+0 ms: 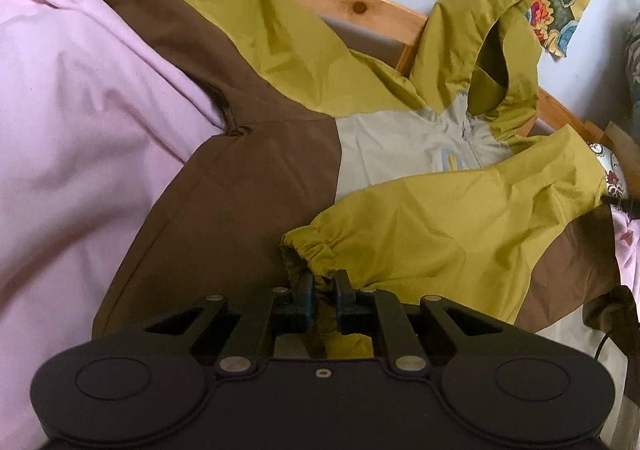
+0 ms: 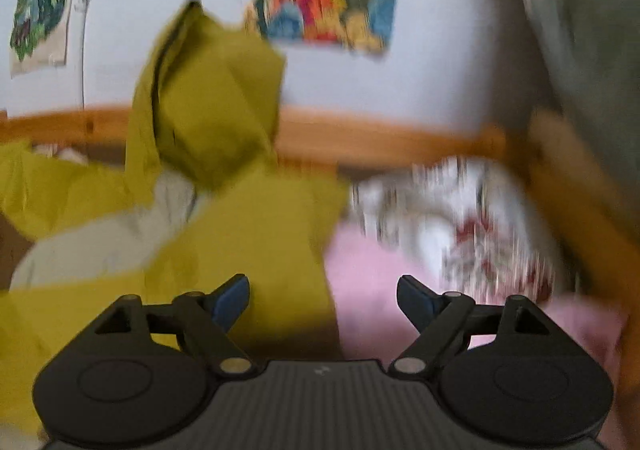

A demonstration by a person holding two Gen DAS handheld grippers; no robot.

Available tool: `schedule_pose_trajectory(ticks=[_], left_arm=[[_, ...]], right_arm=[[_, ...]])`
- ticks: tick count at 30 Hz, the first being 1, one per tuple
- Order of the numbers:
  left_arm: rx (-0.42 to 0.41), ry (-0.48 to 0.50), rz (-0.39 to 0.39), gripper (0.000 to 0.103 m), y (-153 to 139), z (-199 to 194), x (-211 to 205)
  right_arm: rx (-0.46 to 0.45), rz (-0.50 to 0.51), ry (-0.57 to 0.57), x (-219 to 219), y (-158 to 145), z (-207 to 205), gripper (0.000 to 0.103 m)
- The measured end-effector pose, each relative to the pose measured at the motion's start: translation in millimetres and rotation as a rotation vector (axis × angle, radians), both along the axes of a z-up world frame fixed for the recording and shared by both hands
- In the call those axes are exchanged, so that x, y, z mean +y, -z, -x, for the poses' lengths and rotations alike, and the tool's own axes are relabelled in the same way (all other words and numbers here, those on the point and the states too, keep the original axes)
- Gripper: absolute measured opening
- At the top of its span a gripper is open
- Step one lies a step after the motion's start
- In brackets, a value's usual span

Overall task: Fold large clothes
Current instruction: 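Grasp the other olive sleeve cuff with the left gripper while right gripper releases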

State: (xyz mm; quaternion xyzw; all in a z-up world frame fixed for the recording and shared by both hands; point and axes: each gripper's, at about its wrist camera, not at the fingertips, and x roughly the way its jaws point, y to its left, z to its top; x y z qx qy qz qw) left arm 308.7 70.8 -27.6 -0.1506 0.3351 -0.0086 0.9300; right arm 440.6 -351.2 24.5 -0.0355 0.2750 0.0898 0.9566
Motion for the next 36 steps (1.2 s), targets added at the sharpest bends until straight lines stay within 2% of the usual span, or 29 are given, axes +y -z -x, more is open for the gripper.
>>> schedule_pose_trajectory(ticks=[1, 3, 4, 6, 8, 11, 14, 16, 17, 18, 19, 20, 21, 22, 25, 29, 32, 34, 36], left_arm=[[0.000, 0.003, -0.006, 0.012, 0.1, 0.0, -0.7], [0.000, 0.008, -0.018, 0.012, 0.4, -1.2, -2.9], [0.004, 0.010, -0.018, 0.013, 0.9, -2.1, -3.9], [0.012, 0.021, -0.006, 0.014, 1.9, -4.1, -7.3], [0.014, 0.042, -0.011, 0.014, 3.3, -5.3, -14.9], [0.020, 0.054, -0.050, 0.017, 7.7, -8.8, -26.2], [0.027, 0.039, -0.042, 0.024, 7.5, -9.5, -24.2], [0.020, 0.026, -0.041, 0.045, 1.1, -4.7, -20.3], [0.009, 0.023, -0.039, 0.051, -2.8, -1.0, -17.8], [-0.002, 0.021, -0.041, 0.062, -7.4, 3.4, -15.1], [-0.012, 0.018, -0.049, 0.071, -11.9, 7.4, -12.9], [-0.025, 0.014, -0.062, 0.074, -17.6, 12.3, -9.9], [-0.038, 0.012, -0.075, 0.078, -22.6, 16.1, -6.9], [-0.052, 0.012, -0.090, 0.082, -28.1, 20.1, -2.8], [-0.083, -0.018, -0.138, 0.089, -45.4, 27.5, 16.5], [-0.110, -0.119, -0.199, 0.096, -69.2, 27.5, 59.5], [-0.168, -0.214, -0.229, 0.100, -87.7, 25.3, 99.2], [-0.218, -0.257, -0.252, 0.102, -99.2, 19.7, 124.2], [-0.274, -0.302, -0.272, 0.102, -109.8, 11.4, 146.7]], right_arm=[[0.032, -0.002, 0.003, -3.7, 13.2, 1.3, 0.071], [0.077, -0.027, 0.013, -7.2, 30.0, 0.7, 0.034], [0.092, -0.055, 0.022, -8.6, 34.5, -0.6, 0.026], [0.066, -0.045, 0.058, -6.1, 32.9, 2.1, 0.007], [0.031, -0.049, 0.104, -7.0, 25.9, 6.5, 0.004], [0.011, 0.003, 0.142, -4.2, 30.4, 6.5, 0.003], [0.008, 0.031, 0.173, 1.7, 41.1, 2.5, 0.007], [-0.032, 0.082, 0.189, 9.2, 39.8, 5.0, 0.009], [-0.060, 0.106, 0.187, 13.8, 37.2, 7.5, 0.011], [-0.096, 0.141, 0.183, 20.1, 33.3, 9.6, 0.022], [-0.144, 0.181, 0.175, 27.8, 28.3, 11.0, 0.029], [-0.194, 0.212, 0.157, 35.3, 23.1, 10.8, 0.044], [-0.229, 0.233, 0.147, 41.5, 19.2, 8.4, 0.054], [-0.262, 0.246, 0.133, 48.2, 15.0, 4.1, 0.056], [-0.283, 0.276, 0.124, 66.7, 12.5, -17.4, 0.058], [-0.182, 0.305, 0.172, 73.6, 31.9, -51.5, 0.053], [-0.131, 0.218, 0.214, 61.8, 44.3, -56.6, 0.052], [-0.153, 0.170, 0.226, 56.8, 45.9, -46.1, 0.055], [-0.180, 0.153, 0.221, 56.7, 42.8, -25.7, 0.073]])
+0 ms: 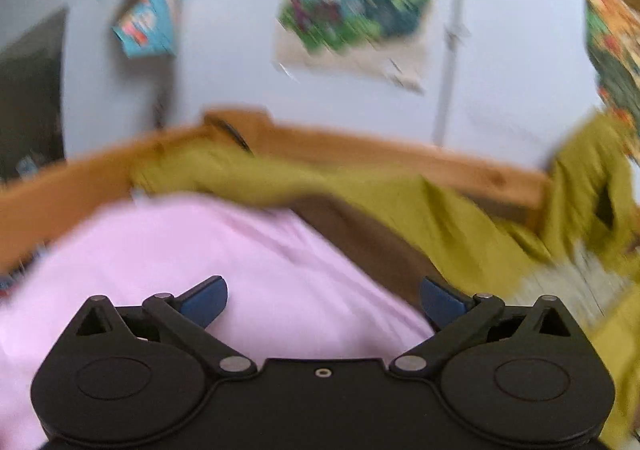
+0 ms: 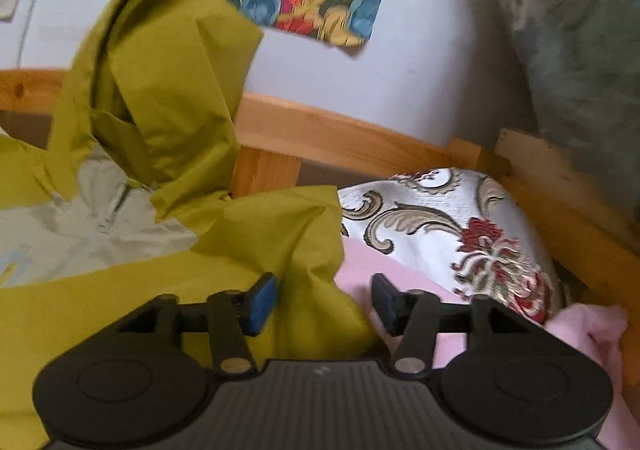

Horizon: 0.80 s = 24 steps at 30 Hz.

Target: Fold large clothes

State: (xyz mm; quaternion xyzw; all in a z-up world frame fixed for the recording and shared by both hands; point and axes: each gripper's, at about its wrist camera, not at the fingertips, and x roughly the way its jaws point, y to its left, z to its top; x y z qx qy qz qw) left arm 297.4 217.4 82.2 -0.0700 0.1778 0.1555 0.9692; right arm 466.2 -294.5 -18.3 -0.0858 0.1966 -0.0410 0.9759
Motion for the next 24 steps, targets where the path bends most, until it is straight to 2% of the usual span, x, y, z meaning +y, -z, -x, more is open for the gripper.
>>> schedule_pose_trajectory(ticks=[3, 6, 10, 14, 17, 18, 19, 20, 21, 22, 24], left_arm=[[-0.035, -0.053, 0.015, 0.102, -14.0, -26.1, 32.2], [-0.002, -0.108, 0.055, 0.102, -20.9, -61.0, 62.9], [0.018, -0.214, 0.128, 0.102, -25.3, -92.7, 102.4], [-0.004, -0.322, 0.200, 0.101, -22.3, -103.0, 129.1], [-0.008, -0.340, 0.260, 0.086, -18.2, -107.6, 135.5], [0.002, -0.351, 0.262, 0.074, -17.5, -108.7, 134.2], [0.016, -0.366, 0.258, 0.057, -17.5, -110.3, 133.0], [0.025, -0.377, 0.251, 0.046, -17.6, -111.4, 132.4], [0.034, -0.387, 0.241, 0.026, -18.9, -112.5, 130.8], [0.035, -0.393, 0.232, 0.018, -20.6, -112.5, 129.3], [0.017, -0.395, 0.203, 0.011, -26.0, -111.0, 122.0]], right_arm=[[-0.031, -0.035, -0.051, 2.2, -12.7, 38.7, 0.086], [-0.029, -0.101, -0.134, 5.5, -25.8, 89.5, 0.098], [-0.002, -0.178, -0.246, 9.4, -27.6, 167.7, 0.103], [0.033, -0.284, -0.254, 13.3, -9.7, 226.4, 0.103], [0.085, -0.395, -0.238, 18.1, 11.3, 249.4, 0.103], [0.100, -0.421, -0.242, 19.3, 17.2, 252.5, 0.103], [0.106, -0.437, -0.245, 20.9, 22.0, 255.4, 0.103], [0.103, -0.447, -0.242, 21.2, 26.0, 257.2, 0.103], [0.099, -0.463, -0.237, 21.0, 28.9, 258.8, 0.103], [0.098, -0.490, -0.237, 19.5, 30.6, 259.4, 0.103], [0.096, -0.525, -0.246, 16.8, 33.5, 258.3, 0.103]])
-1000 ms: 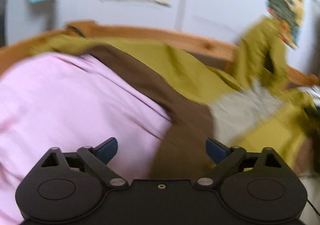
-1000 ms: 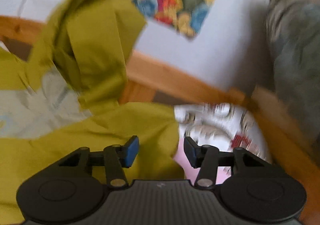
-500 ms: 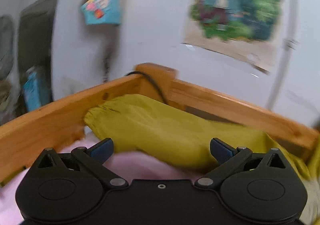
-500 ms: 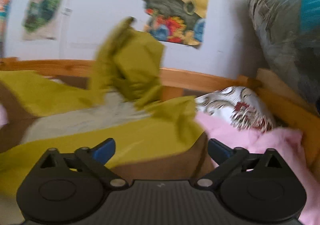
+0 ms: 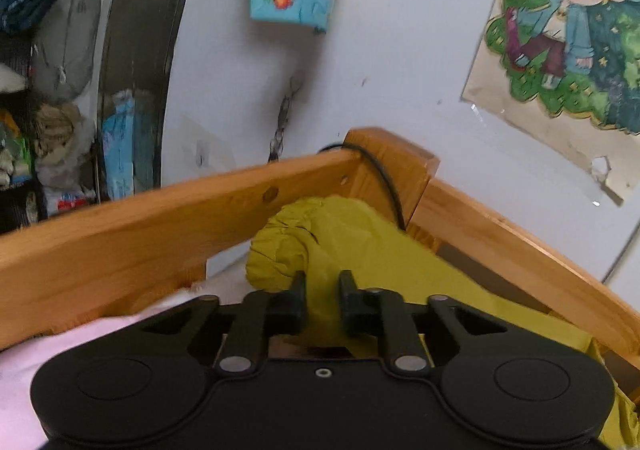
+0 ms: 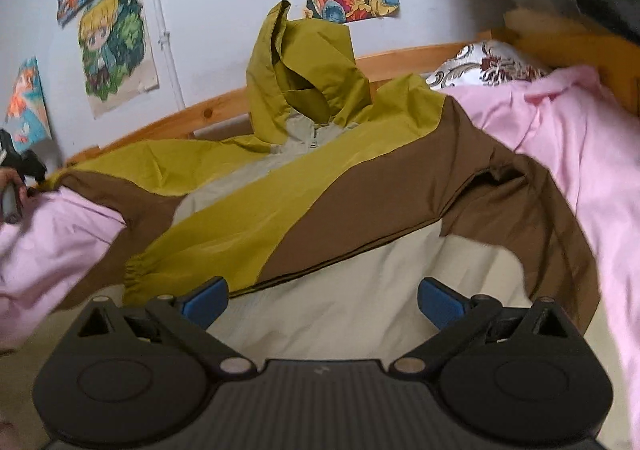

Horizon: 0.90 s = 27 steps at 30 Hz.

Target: Fold large clothes

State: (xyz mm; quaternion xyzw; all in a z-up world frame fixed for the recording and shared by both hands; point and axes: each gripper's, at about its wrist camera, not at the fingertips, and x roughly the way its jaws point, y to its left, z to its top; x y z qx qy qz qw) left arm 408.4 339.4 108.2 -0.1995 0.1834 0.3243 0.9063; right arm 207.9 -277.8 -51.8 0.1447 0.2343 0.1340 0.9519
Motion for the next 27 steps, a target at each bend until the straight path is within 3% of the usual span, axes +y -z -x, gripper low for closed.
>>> schedule_pose_trajectory(ticks=[4, 6, 9, 14, 17, 20, 23, 27], left_arm=[[-0.054, 0.011, -0.111, 0.005, -20.6, 7.5, -22.7], [-0.107, 0.050, -0.207, 0.004, -37.2, 11.2, -44.5], [-0.205, 0.167, -0.353, 0.004, -63.2, 20.1, -88.8], [-0.372, 0.428, -0.455, 0.004, -97.8, 41.3, -177.7], [-0.450, 0.621, -0.471, 0.003, -101.0, 57.0, -236.9], [-0.472, 0.836, -0.473, 0.003, -89.7, 70.3, -294.2], [-0.454, 1.039, -0.465, 0.003, -64.7, 79.2, -346.3], [-0.376, 1.215, -0.398, 0.003, -15.9, 83.8, -398.6]], right_arm=[[-0.014, -0.001, 0.000, -3.7, 3.2, 3.9, 0.103], [-0.015, 0.002, 0.004, -6.1, 4.9, 8.1, 0.103], [-0.021, 0.000, 0.006, -8.4, 4.5, 15.3, 0.103], [-0.042, -0.005, 0.019, -18.2, -0.3, 23.8, 0.103], [-0.050, -0.016, 0.032, -24.5, -2.9, 27.5, 0.103], [-0.057, -0.018, 0.048, -30.4, -5.4, 31.2, 0.103], [-0.065, -0.025, 0.082, -38.5, -8.4, 34.6, 0.103], [-0.073, -0.026, 0.123, -52.0, -11.2, 37.1, 0.103]])
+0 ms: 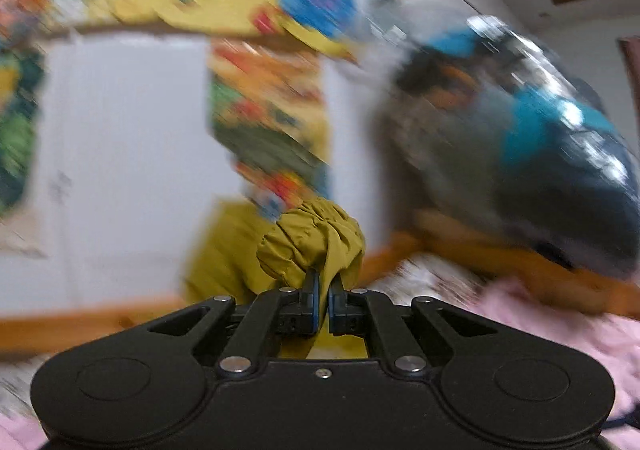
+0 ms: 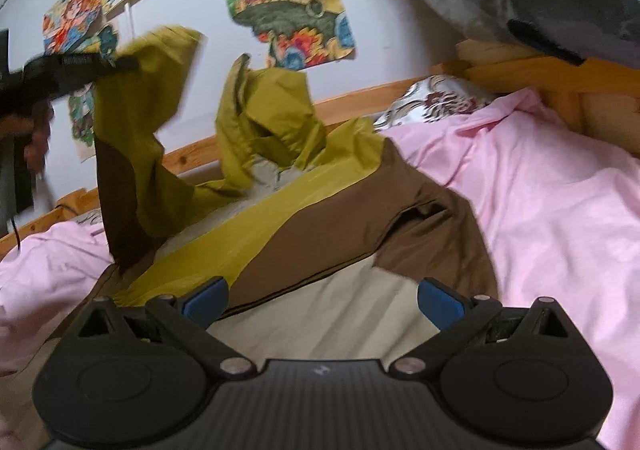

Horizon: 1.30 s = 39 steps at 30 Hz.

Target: Fold large clothes

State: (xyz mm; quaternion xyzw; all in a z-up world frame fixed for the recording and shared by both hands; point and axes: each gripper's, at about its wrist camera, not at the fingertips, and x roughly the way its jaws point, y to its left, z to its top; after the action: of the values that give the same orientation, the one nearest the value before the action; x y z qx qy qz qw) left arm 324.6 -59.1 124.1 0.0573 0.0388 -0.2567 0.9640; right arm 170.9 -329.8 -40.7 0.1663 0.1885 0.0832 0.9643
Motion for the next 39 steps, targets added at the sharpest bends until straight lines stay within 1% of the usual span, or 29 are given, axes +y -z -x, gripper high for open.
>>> schedule_pose_trajectory(ticks=[3, 5, 7, 8, 9, 10, 11, 12, 13, 15, 16, 18, 19, 20, 23, 25, 27, 29, 33, 36, 38, 39], left_arm=[[0.099, 0.067, -0.009, 0.003, 39.7, -0.4, -24.1], [0.193, 0.111, -0.003, 0.004, 67.2, -0.1, -33.1], [0.290, 0.144, -0.015, 0.010, 92.6, -0.7, -37.2], [0.326, 0.156, -0.016, 0.012, 100.7, -3.5, -37.7], [0.353, 0.170, -0.017, 0.017, 109.9, 0.7, -38.0], [0.376, 0.188, -0.015, 0.026, 116.1, 2.4, -36.6], [0.395, 0.210, -0.010, 0.031, 120.6, 4.6, -33.8], [0.407, 0.225, -0.001, 0.045, 119.7, 5.6, -30.1], [0.414, 0.227, 0.011, 0.061, 119.4, 6.9, -27.1], [0.425, 0.228, 0.037, 0.079, 115.9, 10.8, -19.0], [0.427, 0.228, 0.048, 0.082, 113.8, 11.8, -13.9], [0.432, 0.215, 0.058, 0.084, 108.6, 12.6, -4.8], [0.427, 0.187, 0.054, 0.086, 106.4, 12.5, 0.6], [0.421, 0.136, 0.038, 0.086, 104.6, 9.7, 4.2], [0.423, -0.028, 0.014, 0.092, 117.2, -2.6, 19.2], [0.467, -0.123, 0.016, 0.092, 129.2, -14.8, 29.9], [0.514, -0.190, 0.014, 0.092, 144.8, -25.8, 39.6], [0.523, -0.221, -0.004, 0.092, 156.4, -32.3, 44.4], [0.461, -0.243, -0.095, 0.093, 169.2, -27.5, 37.1], [0.423, -0.251, -0.137, 0.096, 173.6, -23.5, 29.4], [0.409, -0.256, -0.145, 0.097, 173.4, -19.0, 27.2], [0.402, -0.253, -0.144, 0.100, 171.6, -20.2, 24.0]], right_arm=[[-0.009, 0.013, 0.029, -8.9, -1.4, 3.3, 0.103], [-0.014, 0.031, 0.051, -14.2, -0.9, 5.4, 0.103], [-0.010, 0.045, 0.081, -20.1, 0.9, 7.1, 0.103], [-0.007, 0.048, 0.091, -23.1, 2.1, 7.6, 0.103], [-0.002, 0.049, 0.101, -26.2, 3.3, 7.6, 0.103], [0.003, 0.048, 0.109, -29.2, 4.0, 7.1, 0.103], [0.006, 0.045, 0.119, -31.6, 4.9, 6.6, 0.103], [0.007, 0.043, 0.129, -33.6, 5.8, 5.9, 0.103], [0.008, 0.043, 0.136, -35.4, 6.5, 5.0, 0.103], [0.007, 0.045, 0.143, -36.2, 7.8, 3.4, 0.103], [0.007, 0.050, 0.142, -36.2, 8.2, 2.9, 0.103], [0.005, 0.063, 0.141, -34.7, 8.3, 0.9, 0.103], [0.001, 0.069, 0.138, -33.2, 7.5, -0.9, 0.103], [-0.004, 0.075, 0.135, -31.8, 6.4, -2.8, 0.103], [-0.016, 0.115, 0.118, -19.8, 1.0, -16.1, 0.103], [-0.001, 0.151, 0.079, -5.4, -1.6, -31.2, 0.103], [0.055, 0.229, 0.031, 16.6, -0.5, -51.4, 0.103], [0.104, 0.288, 0.014, 34.3, 4.5, -67.4, 0.103], [0.219, 0.423, 0.019, 55.9, 23.2, -94.4, 0.102], [0.273, 0.468, -0.006, 61.9, 38.2, -99.9, 0.102], [0.286, 0.466, -0.020, 60.8, 38.6, -99.5, 0.102], [0.284, 0.463, -0.032, 59.6, 33.8, -98.7, 0.102]])
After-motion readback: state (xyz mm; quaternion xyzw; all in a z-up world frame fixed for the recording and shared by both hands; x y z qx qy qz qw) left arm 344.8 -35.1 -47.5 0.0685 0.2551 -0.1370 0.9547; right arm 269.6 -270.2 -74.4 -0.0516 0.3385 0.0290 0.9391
